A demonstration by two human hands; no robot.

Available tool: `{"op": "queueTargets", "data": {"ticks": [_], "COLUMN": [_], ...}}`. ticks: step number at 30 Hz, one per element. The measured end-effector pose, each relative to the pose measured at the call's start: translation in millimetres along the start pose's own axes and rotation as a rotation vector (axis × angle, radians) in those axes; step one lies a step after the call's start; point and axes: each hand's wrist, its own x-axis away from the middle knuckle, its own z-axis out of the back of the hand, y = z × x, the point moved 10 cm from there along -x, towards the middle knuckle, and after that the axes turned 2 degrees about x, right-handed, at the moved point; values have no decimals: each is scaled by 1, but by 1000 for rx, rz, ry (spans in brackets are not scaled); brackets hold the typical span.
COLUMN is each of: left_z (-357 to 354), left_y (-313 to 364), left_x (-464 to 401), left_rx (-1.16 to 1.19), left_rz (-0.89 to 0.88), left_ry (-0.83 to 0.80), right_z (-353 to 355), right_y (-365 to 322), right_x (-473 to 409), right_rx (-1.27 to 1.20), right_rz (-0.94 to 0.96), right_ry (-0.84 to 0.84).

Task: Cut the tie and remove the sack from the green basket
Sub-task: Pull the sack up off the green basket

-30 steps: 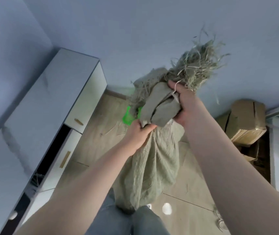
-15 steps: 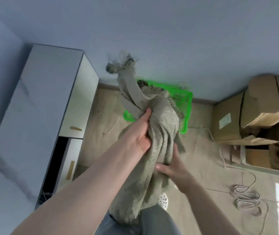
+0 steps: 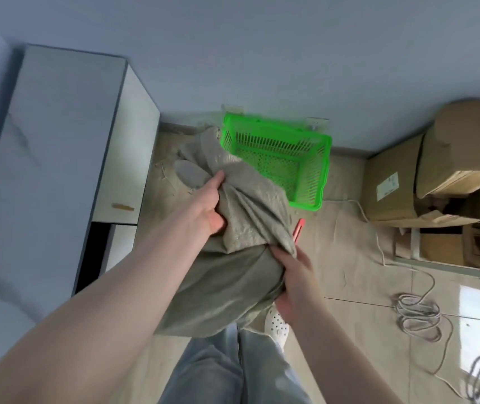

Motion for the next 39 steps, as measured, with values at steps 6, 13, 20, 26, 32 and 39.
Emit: {"op": "queueTargets", "data": {"ticks": [6,13,20,26,32,39], "left_z": [-28,-20,28,-22,-96,-162], "left_y": [34,72,62,109,89,85], "left_x": [-4,-17,-86,-75,-81,-123], "left_rx": [-210,-751,-1517,-1509,-1046,-1199], "left_rz": [-123,-405,-518,-932,-693,-765], "left_ry": [-145,-299,-25,202,-161,-124], "right_z": [-8,-27,-46,-35,-41,-82], "right_y": [-20,-50,-105,-138,-129,-147], "right_x": [-8,-39,-86,-143,-219,-271], "right_rx": [-50,-186,-213,-203,52,92], "right_rz": [-116,-173,-162,-111,-154,-237], "right_ry": [67,104,31,91,127,-150]}}
